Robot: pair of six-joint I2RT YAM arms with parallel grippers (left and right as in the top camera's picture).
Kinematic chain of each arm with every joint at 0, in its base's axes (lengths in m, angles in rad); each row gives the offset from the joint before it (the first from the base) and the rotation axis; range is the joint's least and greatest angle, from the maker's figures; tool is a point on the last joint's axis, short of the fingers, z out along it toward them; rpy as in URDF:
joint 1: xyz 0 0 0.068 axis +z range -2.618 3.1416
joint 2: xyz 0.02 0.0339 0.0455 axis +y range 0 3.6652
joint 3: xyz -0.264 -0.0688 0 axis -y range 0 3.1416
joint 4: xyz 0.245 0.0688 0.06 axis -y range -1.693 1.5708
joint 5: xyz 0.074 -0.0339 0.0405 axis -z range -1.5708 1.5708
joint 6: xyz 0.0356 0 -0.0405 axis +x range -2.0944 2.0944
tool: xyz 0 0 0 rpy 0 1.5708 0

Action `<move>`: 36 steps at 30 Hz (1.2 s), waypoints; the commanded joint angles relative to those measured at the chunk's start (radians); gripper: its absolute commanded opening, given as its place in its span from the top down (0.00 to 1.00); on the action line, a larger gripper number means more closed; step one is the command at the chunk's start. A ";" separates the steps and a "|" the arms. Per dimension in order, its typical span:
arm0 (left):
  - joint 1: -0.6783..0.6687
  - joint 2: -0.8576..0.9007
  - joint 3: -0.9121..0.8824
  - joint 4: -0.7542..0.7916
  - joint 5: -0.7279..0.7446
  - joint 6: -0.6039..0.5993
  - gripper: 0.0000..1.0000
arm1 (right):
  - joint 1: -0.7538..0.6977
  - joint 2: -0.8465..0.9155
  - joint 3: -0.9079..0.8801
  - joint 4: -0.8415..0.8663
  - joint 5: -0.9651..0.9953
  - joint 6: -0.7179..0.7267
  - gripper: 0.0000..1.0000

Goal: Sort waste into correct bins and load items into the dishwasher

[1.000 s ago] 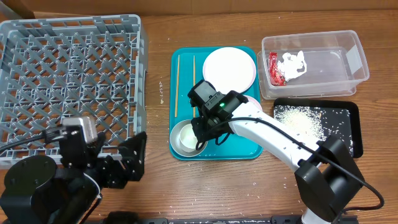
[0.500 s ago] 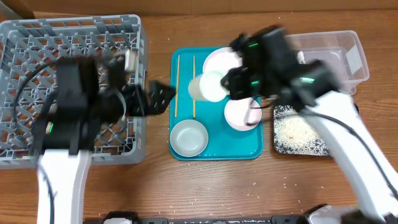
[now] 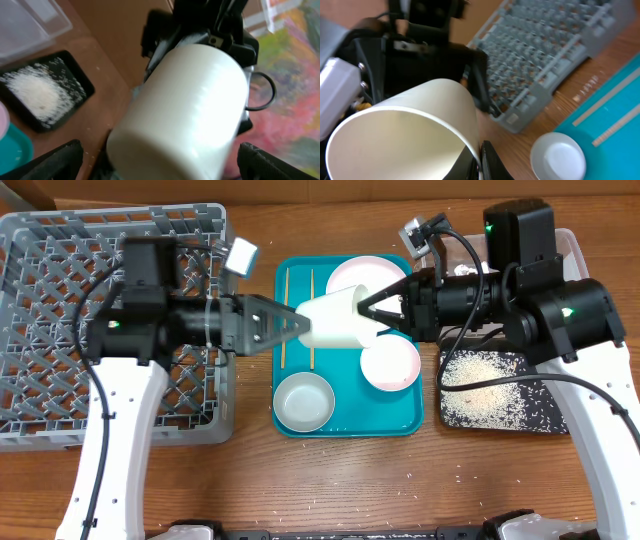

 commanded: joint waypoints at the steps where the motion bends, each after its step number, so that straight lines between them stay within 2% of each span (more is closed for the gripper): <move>1: -0.048 -0.027 0.003 0.005 0.068 0.015 0.07 | 0.019 -0.002 0.008 0.018 -0.083 -0.019 0.96; 4: -0.052 -0.042 0.003 0.006 0.068 0.015 0.16 | 0.022 -0.002 0.008 0.006 -0.083 -0.019 0.96; 11: -0.043 -0.053 0.003 0.039 0.067 0.014 0.20 | 0.022 -0.002 0.008 -0.011 -0.083 -0.019 0.96; 16: -0.043 -0.053 0.003 0.043 0.067 0.014 0.19 | 0.022 -0.002 0.008 -0.021 -0.083 -0.019 0.96; 17: -0.043 -0.053 0.003 0.045 0.067 0.015 0.21 | 0.022 -0.002 0.008 -0.021 -0.084 -0.019 0.96; 18: -0.043 -0.053 0.003 0.056 0.067 0.014 0.28 | 0.022 -0.002 0.008 -0.024 -0.083 -0.019 0.96; 21: -0.043 -0.053 0.003 0.082 0.067 -0.016 0.38 | 0.022 -0.002 0.008 -0.032 -0.082 -0.019 0.96; 25: -0.042 -0.053 0.003 0.111 0.068 -0.037 0.49 | 0.022 -0.003 0.008 -0.030 -0.082 -0.019 0.69; 27: -0.034 -0.053 0.003 0.118 0.062 -0.037 0.49 | 0.009 -0.008 0.008 -0.029 -0.079 -0.020 0.56; 29: -0.010 -0.053 0.003 0.116 0.046 -0.037 0.49 | -0.018 -0.018 0.008 -0.026 -0.079 -0.020 0.50; 32: 0.047 -0.053 0.003 0.108 0.000 -0.035 0.50 | -0.088 -0.042 0.008 -0.028 -0.079 -0.019 0.46; 34: 0.100 -0.054 0.003 0.074 -0.092 -0.034 0.52 | -0.145 -0.066 0.008 -0.038 -0.079 -0.019 0.45; 36: 0.148 -0.056 0.003 0.004 -0.265 -0.034 0.55 | -0.183 -0.087 0.008 -0.058 -0.075 -0.018 0.44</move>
